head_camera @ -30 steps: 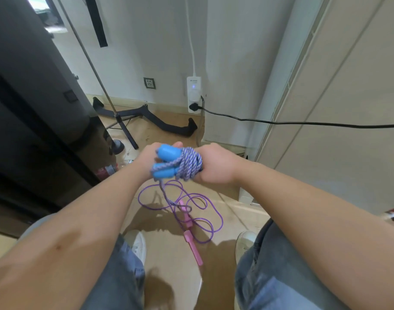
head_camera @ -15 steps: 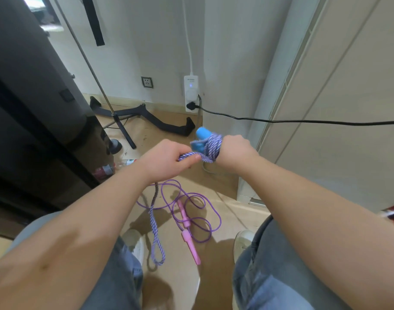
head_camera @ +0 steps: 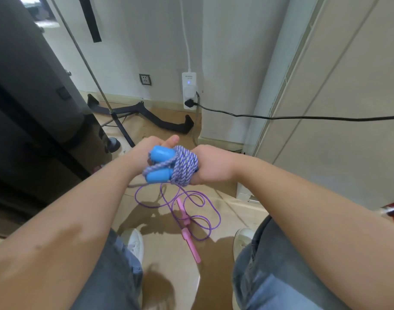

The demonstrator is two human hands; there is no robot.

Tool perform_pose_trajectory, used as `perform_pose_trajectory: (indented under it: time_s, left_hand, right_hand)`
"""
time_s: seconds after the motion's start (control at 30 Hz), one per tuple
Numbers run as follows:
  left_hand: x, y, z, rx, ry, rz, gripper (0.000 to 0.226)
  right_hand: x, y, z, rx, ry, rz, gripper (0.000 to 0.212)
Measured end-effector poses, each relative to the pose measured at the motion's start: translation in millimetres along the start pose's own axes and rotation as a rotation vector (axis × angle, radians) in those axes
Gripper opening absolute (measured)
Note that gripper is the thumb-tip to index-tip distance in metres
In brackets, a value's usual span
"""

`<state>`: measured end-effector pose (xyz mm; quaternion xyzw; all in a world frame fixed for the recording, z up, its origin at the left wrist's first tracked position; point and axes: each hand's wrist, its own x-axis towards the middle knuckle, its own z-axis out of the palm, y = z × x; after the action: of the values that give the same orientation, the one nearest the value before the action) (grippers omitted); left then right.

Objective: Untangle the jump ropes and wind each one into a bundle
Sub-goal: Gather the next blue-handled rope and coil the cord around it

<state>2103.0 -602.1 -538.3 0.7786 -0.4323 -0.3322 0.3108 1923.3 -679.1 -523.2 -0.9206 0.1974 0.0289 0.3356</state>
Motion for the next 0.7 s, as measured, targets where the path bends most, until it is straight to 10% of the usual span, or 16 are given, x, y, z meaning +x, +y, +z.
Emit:
perform_pose_trajectory:
  time_s: [0.33,0.7]
  left_hand:
    - [-16,8,18,0.326,-0.102,0.147,0.057]
    - [-19,14,16,0.733,-0.014,0.475,0.055]
  right_hand:
    - [5,20,-30,0.031,0.628,0.429,0.025]
    - [5,18,12,-0.563,0.017,0.430,0.029]
